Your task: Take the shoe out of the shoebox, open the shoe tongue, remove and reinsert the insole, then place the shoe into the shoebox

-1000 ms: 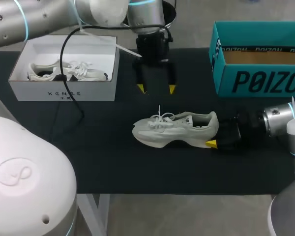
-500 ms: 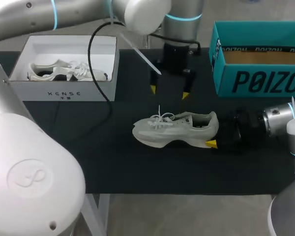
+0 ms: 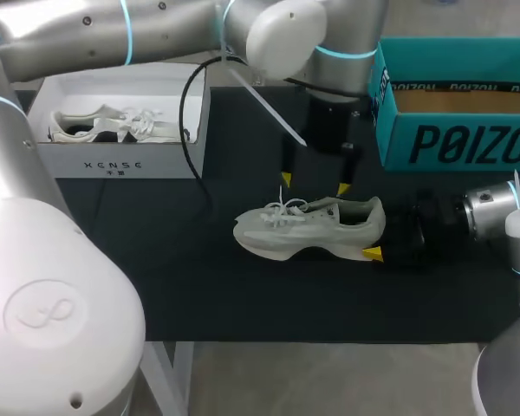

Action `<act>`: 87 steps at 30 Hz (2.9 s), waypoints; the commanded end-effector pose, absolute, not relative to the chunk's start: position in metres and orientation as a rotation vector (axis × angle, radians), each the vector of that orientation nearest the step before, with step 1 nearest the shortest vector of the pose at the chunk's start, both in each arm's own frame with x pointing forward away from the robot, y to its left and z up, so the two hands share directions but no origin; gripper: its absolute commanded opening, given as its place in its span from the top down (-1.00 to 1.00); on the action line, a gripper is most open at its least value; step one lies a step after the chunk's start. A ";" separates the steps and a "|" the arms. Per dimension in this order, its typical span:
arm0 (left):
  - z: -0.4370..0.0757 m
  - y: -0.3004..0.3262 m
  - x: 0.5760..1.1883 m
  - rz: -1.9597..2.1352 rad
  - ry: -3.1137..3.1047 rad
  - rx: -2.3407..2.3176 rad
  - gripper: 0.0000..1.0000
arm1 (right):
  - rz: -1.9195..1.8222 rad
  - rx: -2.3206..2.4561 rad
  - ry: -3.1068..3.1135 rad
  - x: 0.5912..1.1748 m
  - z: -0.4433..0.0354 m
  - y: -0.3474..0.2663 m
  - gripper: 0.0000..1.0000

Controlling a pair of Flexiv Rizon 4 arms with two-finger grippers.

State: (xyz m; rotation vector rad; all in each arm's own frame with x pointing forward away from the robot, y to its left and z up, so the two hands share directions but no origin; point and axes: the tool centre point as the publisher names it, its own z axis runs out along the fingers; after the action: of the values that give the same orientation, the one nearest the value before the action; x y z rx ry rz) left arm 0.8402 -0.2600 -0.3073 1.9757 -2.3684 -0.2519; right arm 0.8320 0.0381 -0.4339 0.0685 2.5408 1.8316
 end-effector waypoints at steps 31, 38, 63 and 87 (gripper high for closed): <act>-0.346 -0.278 0.828 -0.341 -2.443 2.024 -1.00 | 1.827 0.070 2.544 0.833 -0.437 0.041 1.00; -0.350 -0.267 0.826 -0.432 -2.427 2.005 0.29 | 1.827 0.070 2.544 0.833 -0.437 0.041 1.00; -0.313 -0.238 0.843 -0.318 -2.385 2.037 1.00 | 1.827 0.070 2.544 0.833 -0.437 0.041 1.00; -0.316 -0.215 0.845 -0.340 -2.062 2.061 -0.43 | 1.827 0.070 2.544 0.833 -0.437 0.041 1.00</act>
State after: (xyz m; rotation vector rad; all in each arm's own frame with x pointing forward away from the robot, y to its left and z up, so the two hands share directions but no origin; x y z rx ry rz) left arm 0.8390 -0.2098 -0.3071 2.0780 -2.0665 -0.3148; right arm 0.8321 0.0382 -0.4340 0.0686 2.5407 1.8314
